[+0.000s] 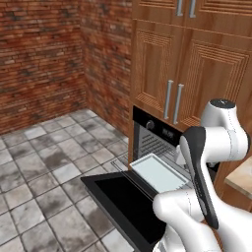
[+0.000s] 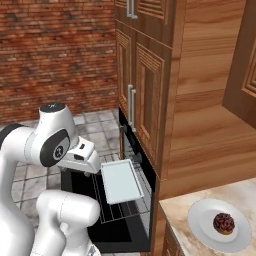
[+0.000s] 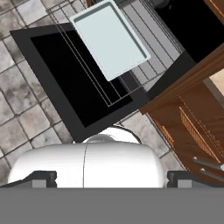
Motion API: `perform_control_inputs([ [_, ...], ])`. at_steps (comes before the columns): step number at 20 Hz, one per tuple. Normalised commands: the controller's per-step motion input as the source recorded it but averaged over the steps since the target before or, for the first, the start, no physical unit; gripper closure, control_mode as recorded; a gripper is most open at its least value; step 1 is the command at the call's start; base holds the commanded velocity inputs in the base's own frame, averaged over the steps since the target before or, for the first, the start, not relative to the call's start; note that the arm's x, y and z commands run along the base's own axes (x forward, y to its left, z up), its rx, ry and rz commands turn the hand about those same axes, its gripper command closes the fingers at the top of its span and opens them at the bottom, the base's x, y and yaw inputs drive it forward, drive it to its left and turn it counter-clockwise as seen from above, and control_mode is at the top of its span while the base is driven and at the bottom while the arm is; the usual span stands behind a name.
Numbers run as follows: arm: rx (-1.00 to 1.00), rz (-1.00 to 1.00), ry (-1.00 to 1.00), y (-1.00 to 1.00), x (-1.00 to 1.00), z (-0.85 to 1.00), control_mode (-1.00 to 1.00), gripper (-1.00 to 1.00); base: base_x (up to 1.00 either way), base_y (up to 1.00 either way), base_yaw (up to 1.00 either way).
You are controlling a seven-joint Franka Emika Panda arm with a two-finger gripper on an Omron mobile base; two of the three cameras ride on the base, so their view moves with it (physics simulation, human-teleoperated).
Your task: Take the baked cake out of the oven and place it on the plate for cooling. Then close the oven door.
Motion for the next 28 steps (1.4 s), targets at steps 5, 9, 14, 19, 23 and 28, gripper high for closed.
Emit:
perform_control_inputs([
  [5, 0.0, 0.0, 0.0, 0.0, 0.0, 0.0, 1.0, -1.0, 0.0, -0.18, 0.0],
  [9, 0.0, 0.0, 0.0, 0.0, 0.0, 0.0, 1.0, -1.0, -0.03, -0.17, 0.0],
  [14, 0.0, 0.0, 0.0, 0.0, 0.0, 0.0, 1.0, -1.0, -0.13, -0.21, 0.0],
  [19, 0.0, 0.0, 0.0, 0.0, 0.0, 0.0, 1.0, -1.0, -0.06, -0.13, 0.0],
  [23, 0.0, 0.0, 0.0, 0.0, 0.0, 0.0, 1.0, -1.0, -0.12, -0.14, 0.0],
  [28, 0.0, 0.0, 0.0, 0.0, 0.0, 0.0, 1.0, -1.0, -0.24, -0.18, 0.0],
])
